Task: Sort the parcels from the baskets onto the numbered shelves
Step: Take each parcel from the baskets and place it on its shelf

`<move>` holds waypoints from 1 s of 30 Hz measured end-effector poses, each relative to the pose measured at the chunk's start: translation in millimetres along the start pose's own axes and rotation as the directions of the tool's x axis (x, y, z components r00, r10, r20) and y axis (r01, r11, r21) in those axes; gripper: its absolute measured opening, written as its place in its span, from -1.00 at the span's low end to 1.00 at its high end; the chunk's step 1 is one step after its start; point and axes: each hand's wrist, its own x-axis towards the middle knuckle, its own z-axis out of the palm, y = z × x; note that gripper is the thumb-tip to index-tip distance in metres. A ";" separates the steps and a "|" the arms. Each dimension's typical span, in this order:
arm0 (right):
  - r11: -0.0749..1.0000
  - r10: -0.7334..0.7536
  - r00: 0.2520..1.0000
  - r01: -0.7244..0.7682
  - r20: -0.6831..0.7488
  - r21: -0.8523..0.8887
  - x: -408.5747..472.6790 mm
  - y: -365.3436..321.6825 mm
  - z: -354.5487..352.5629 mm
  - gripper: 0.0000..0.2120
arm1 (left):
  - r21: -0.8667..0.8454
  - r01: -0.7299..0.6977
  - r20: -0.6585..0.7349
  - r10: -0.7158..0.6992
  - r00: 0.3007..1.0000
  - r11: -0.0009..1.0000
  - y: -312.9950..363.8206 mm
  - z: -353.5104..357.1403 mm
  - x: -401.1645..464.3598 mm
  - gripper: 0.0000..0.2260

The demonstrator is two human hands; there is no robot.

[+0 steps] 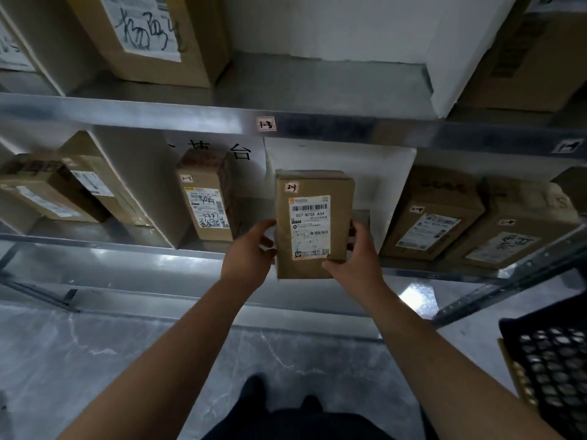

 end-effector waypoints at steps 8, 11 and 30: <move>0.984 0.074 0.970 -0.109 -0.230 -0.140 22.9 2.2 31.1 -0.33 | -0.195 -0.010 0.142 0.038 0.989 0.981 -19.5 20.6 44.6 -0.55; 0.984 0.126 0.958 -0.154 -0.256 -0.094 33.5 4.0 38.9 -0.37 | -0.196 -0.036 0.156 0.067 0.985 0.980 -22.1 24.4 57.8 -0.58; 0.935 0.353 0.924 -0.351 -0.147 0.040 77.7 3.1 38.9 -0.36 | -0.369 0.171 0.358 -0.029 0.933 0.913 -9.5 42.6 102.1 -0.60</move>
